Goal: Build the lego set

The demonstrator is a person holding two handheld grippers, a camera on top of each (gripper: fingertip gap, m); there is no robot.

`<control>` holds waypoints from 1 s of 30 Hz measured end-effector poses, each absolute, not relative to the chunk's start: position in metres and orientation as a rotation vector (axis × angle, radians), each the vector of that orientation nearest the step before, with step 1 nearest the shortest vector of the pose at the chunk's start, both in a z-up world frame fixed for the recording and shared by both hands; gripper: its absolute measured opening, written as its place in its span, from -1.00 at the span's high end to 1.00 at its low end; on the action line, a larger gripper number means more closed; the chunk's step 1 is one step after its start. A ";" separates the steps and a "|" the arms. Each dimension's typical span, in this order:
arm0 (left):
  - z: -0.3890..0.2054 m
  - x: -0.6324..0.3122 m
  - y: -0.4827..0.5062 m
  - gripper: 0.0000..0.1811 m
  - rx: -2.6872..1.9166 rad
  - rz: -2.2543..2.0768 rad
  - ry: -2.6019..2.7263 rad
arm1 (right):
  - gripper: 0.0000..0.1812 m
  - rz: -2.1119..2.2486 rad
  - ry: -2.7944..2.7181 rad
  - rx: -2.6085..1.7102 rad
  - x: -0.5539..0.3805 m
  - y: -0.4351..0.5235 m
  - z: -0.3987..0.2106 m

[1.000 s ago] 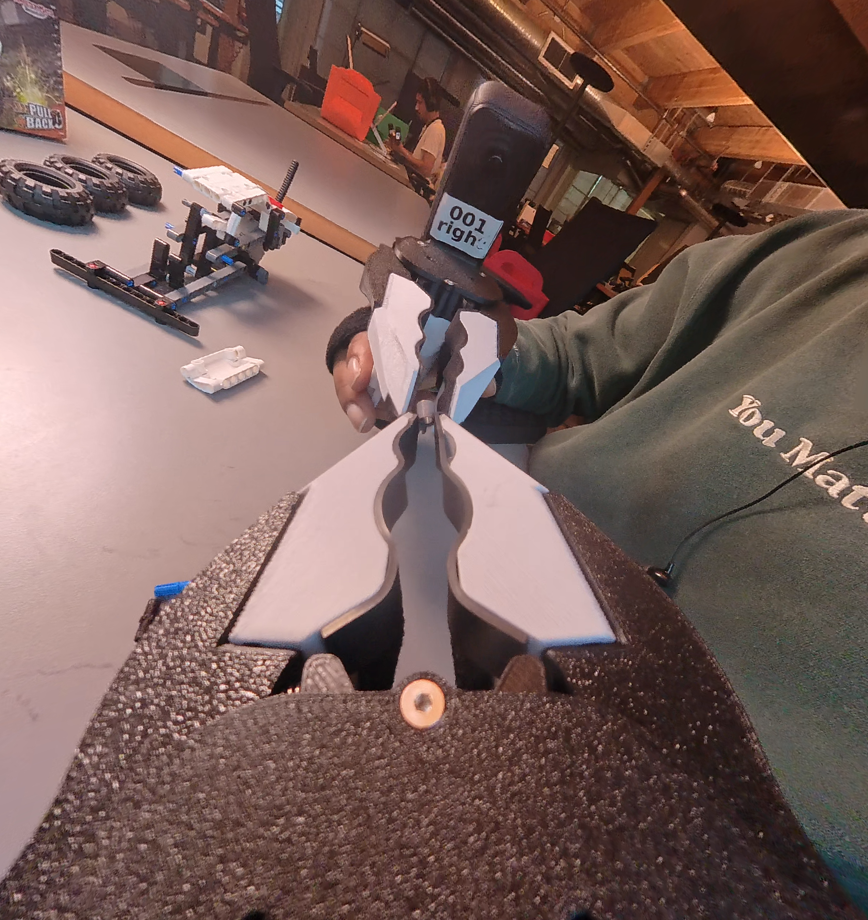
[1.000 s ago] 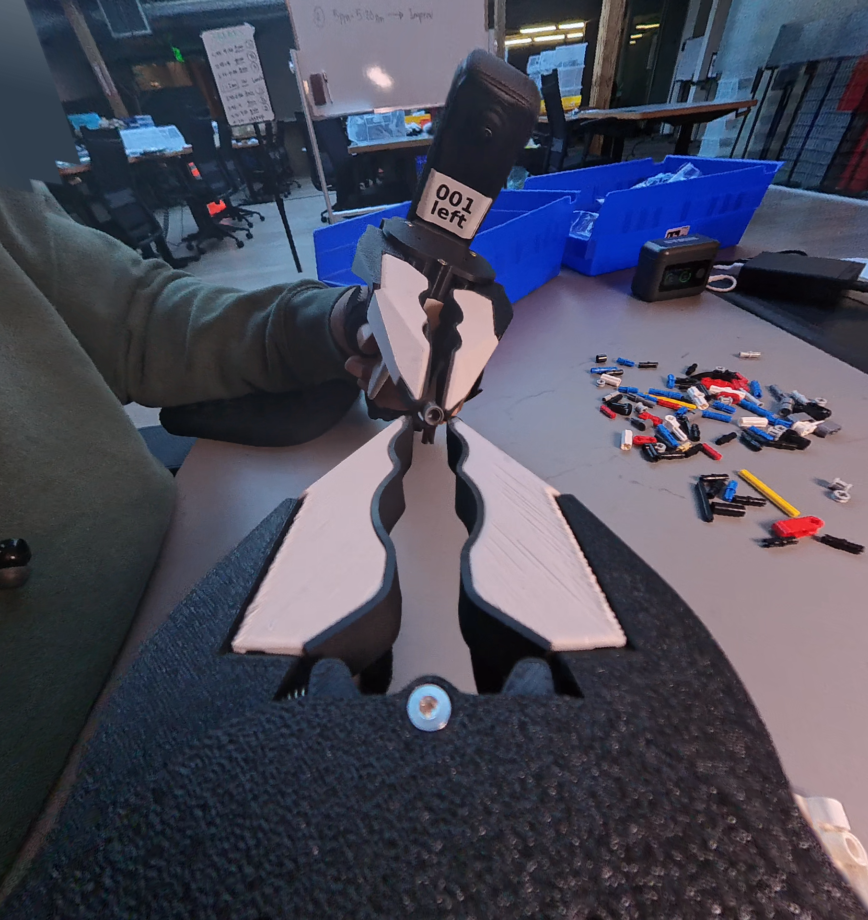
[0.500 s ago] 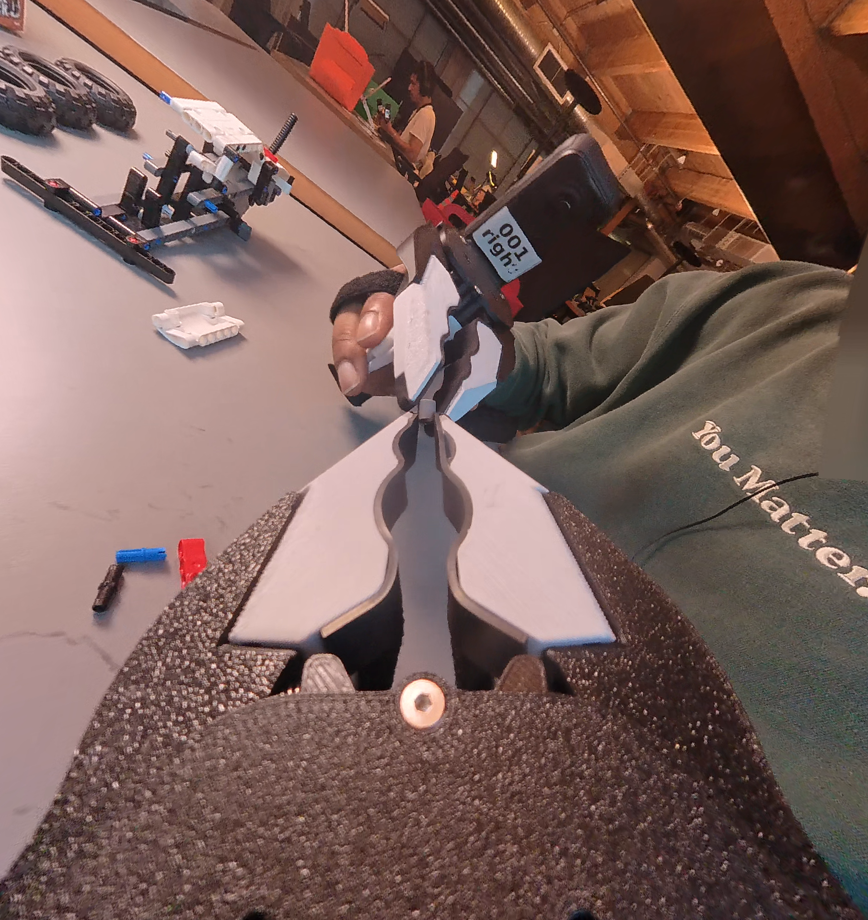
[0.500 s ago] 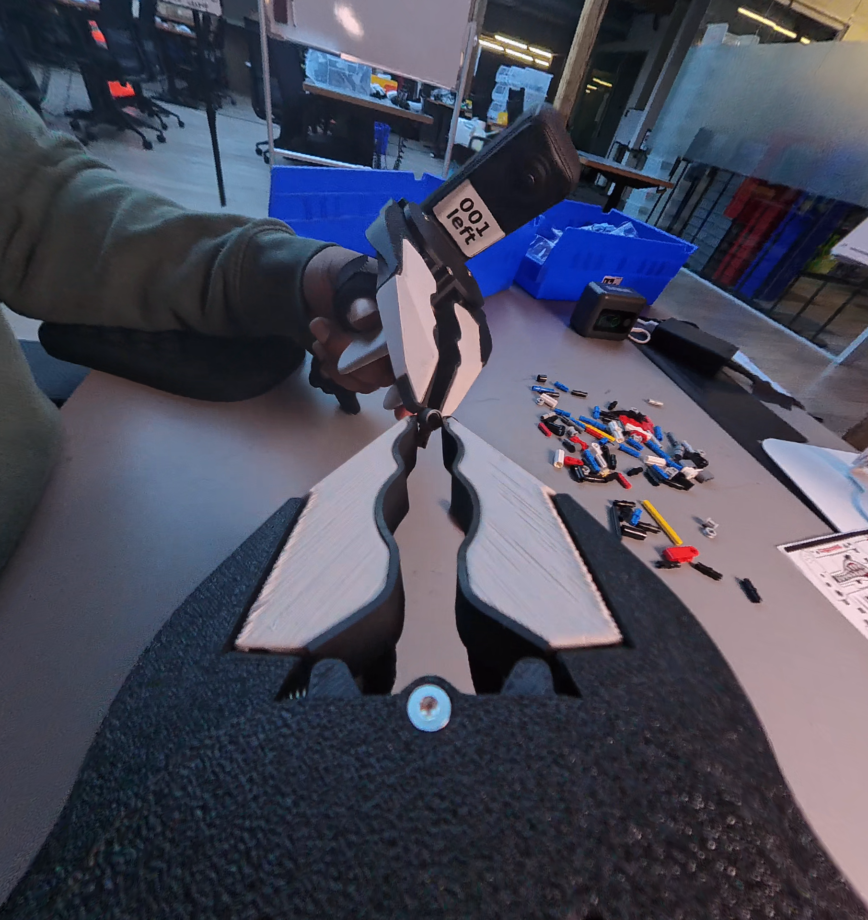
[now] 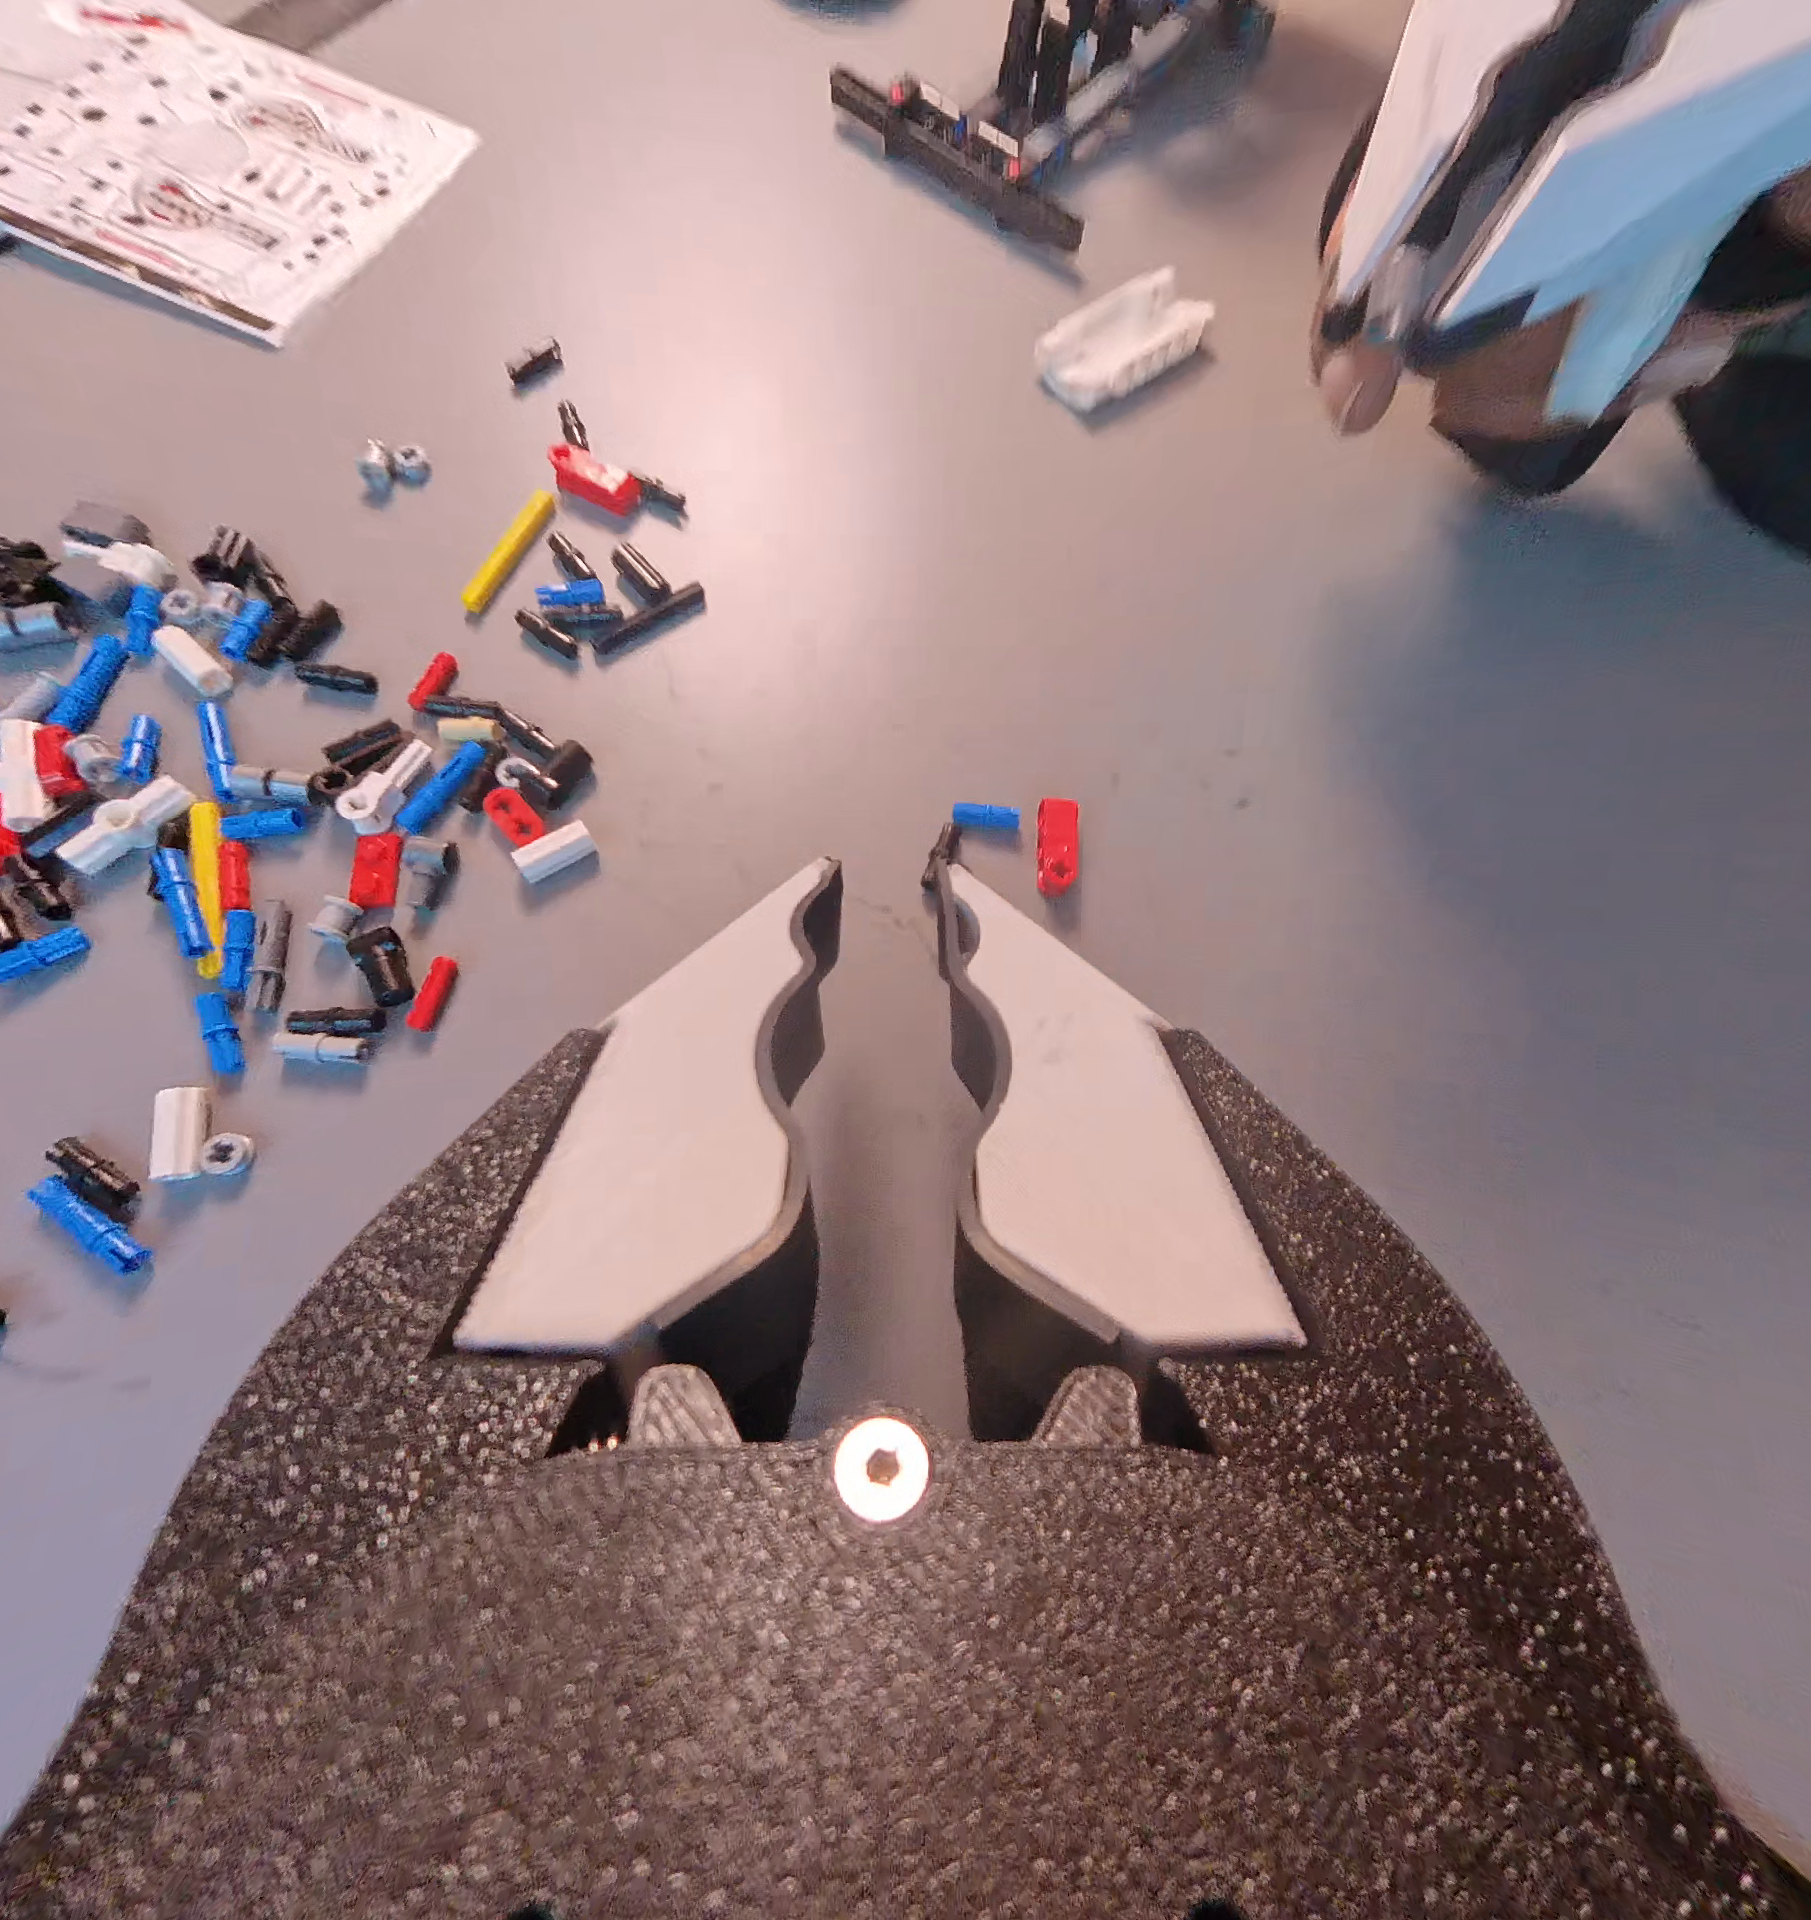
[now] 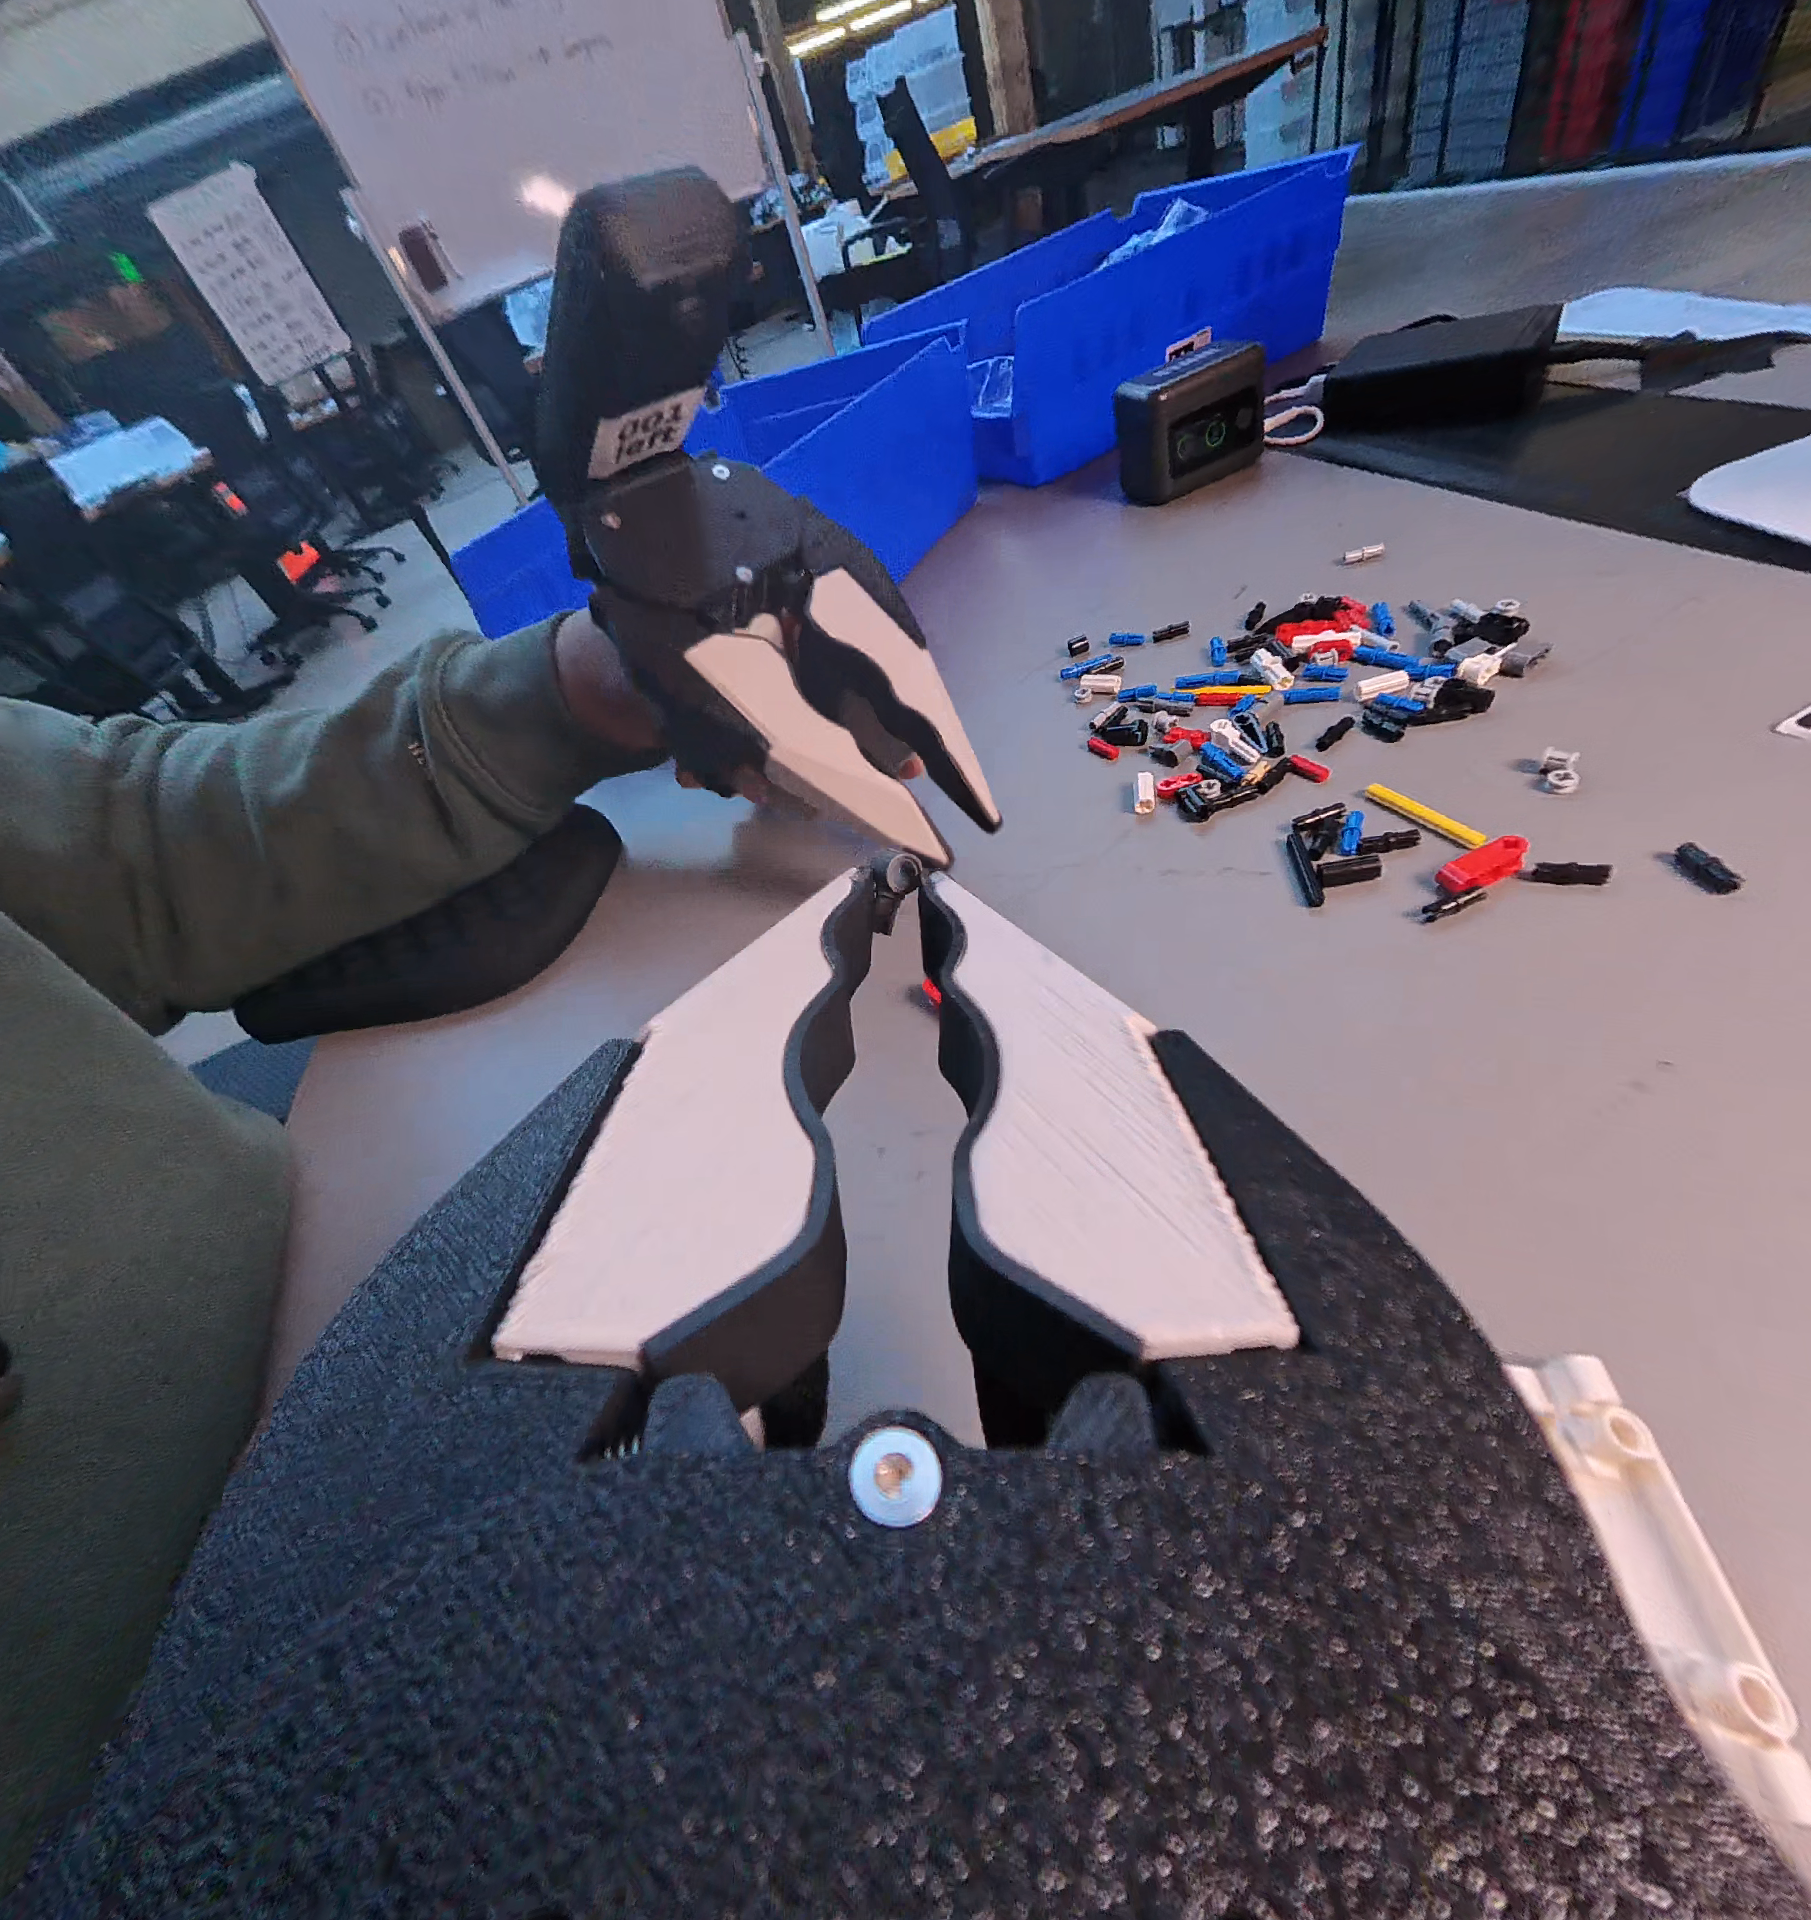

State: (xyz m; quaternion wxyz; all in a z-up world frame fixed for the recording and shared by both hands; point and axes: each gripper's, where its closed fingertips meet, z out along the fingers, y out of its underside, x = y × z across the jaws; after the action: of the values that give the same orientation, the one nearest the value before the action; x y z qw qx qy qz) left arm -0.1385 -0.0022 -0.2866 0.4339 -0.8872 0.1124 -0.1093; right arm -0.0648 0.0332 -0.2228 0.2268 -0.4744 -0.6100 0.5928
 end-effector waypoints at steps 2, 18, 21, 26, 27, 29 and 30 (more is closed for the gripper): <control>-0.301 -0.134 -0.001 0.81 -2.259 -0.233 0.333 | 0.91 1.684 -1.677 -1.326 -0.063 0.032 -0.221; -0.316 -0.124 0.009 0.96 -2.299 -0.168 0.478 | 0.91 1.816 -1.644 -1.439 -0.062 0.037 -0.227; -0.299 -0.129 0.015 0.96 -2.222 -0.160 0.410 | 0.92 1.828 -1.609 -1.449 -0.063 0.042 -0.226; -0.233 -0.107 0.018 0.96 -1.916 -0.463 0.258 | 0.92 1.964 -1.520 -1.469 -0.062 0.048 -0.213; -0.228 -0.101 0.018 0.96 -1.887 -0.475 0.253 | 0.92 2.000 -1.506 -1.477 -0.062 0.047 -0.212; -0.222 -0.089 0.019 0.96 -1.861 -0.460 0.277 | 0.92 2.055 -1.497 -1.490 -0.061 0.045 -0.211; -0.220 -0.083 0.020 0.96 -1.853 -0.439 0.297 | 0.92 2.075 -1.494 -1.497 -0.061 0.043 -0.211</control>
State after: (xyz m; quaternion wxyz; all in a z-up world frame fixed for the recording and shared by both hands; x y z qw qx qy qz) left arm -0.0833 0.0196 -0.2199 0.5704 -0.7897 0.1267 -0.1869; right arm -0.0609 0.0431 -0.2106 0.0894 -0.5033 -0.5022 0.6975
